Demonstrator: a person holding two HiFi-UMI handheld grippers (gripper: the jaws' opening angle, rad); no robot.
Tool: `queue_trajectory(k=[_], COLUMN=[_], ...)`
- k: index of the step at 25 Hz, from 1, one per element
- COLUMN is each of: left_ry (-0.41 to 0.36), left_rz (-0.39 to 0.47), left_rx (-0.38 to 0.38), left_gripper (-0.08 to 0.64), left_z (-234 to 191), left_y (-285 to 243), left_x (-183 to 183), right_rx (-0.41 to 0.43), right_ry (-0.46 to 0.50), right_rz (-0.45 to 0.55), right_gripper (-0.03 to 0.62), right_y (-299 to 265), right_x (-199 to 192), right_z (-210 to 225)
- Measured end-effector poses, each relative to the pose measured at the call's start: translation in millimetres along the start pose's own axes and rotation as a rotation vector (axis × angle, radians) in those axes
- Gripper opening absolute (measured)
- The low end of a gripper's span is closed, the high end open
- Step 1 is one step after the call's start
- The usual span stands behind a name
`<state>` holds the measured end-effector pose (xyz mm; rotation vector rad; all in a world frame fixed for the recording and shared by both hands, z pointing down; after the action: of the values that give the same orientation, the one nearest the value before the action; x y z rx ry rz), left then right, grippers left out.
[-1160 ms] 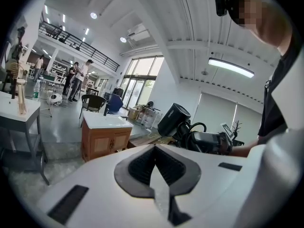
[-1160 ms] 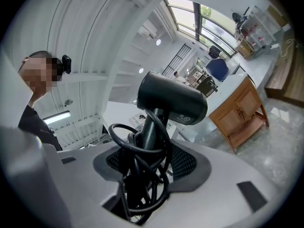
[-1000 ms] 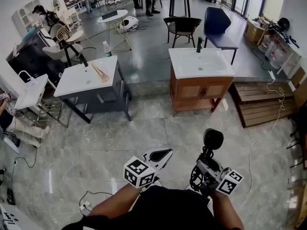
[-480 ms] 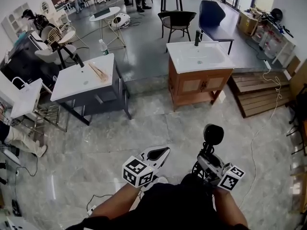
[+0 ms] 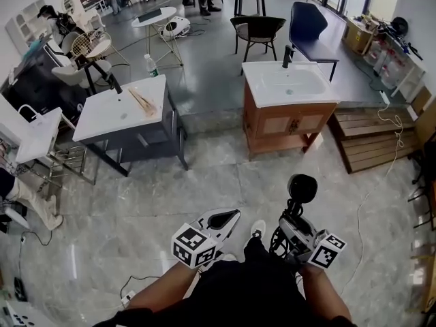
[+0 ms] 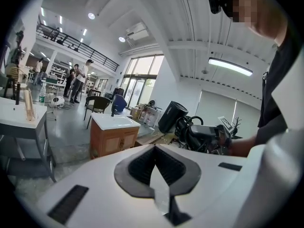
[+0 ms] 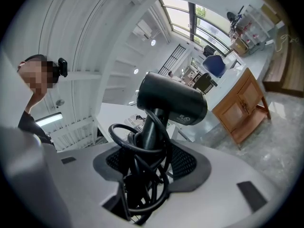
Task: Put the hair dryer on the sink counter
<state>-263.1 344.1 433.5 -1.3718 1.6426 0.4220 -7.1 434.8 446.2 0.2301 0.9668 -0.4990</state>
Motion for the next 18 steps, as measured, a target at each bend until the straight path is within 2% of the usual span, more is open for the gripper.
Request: queue_trajectory(k=[8, 14, 18], left_ry=[0.004, -0.034, -0.047], left_rz=[-0.012, 0.002, 0.0], left_rx=[0.053, 0.037, 0.051], left_gripper=[0.0, 0.0, 0.0], left_z=[-27, -43, -55], left_y=[-41, -103, -140], left_x=[28, 74, 101], right_rx=[0.02, -0.004, 0.016], right_ry=[-0.02, -0.028, -0.013], right_rz=[0.009, 0.013, 0.024], right_gripper=[0.213, 0.213, 0.213], right_y=[-35, -60, -77], right_x=[26, 63, 93], right_z=[50, 109, 142])
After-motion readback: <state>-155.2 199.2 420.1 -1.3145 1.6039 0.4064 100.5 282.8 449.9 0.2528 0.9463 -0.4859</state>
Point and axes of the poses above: the fingertips, and each gripper's own axes: y backward along the fingers, z to its right, x out of its top, the point moved 9 cm from there along y, backward along the fingers, and after that the axes turned 12 degrees about y, right-handed, at the moved point
